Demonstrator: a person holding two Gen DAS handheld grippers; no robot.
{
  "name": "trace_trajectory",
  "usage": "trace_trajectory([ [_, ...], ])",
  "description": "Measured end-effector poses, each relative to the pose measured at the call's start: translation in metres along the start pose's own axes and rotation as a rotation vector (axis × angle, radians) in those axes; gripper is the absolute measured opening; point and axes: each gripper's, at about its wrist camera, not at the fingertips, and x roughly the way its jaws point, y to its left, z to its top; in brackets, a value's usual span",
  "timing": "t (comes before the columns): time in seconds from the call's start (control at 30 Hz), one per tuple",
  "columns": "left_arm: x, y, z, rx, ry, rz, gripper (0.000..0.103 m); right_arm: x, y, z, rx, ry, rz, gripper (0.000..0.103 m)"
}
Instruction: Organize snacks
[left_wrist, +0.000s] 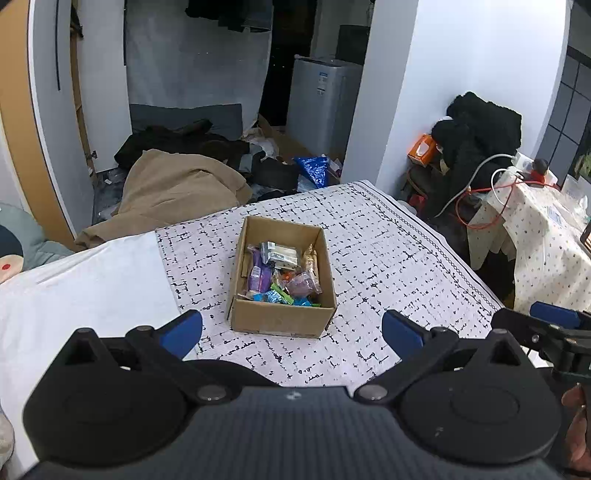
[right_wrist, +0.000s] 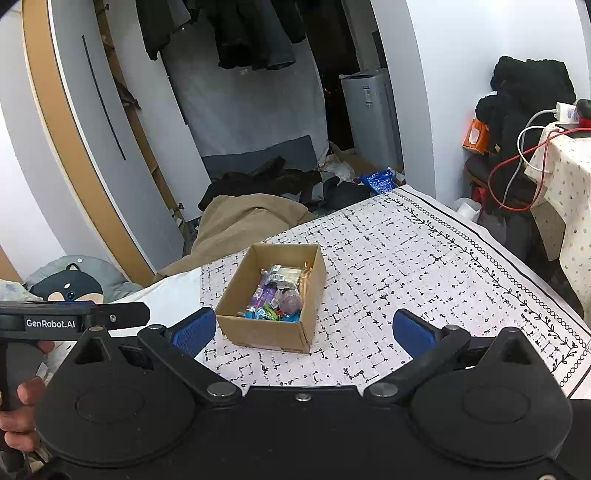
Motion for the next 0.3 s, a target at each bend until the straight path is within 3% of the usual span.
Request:
trace_trajectory([
  [0.3, 0.0051, -0.0041, -0.0013, 0.010, 0.000, -0.007, 0.103, 0.0068, -0.0031, -0.0037, 0.008, 0.015, -0.004, 0.103],
])
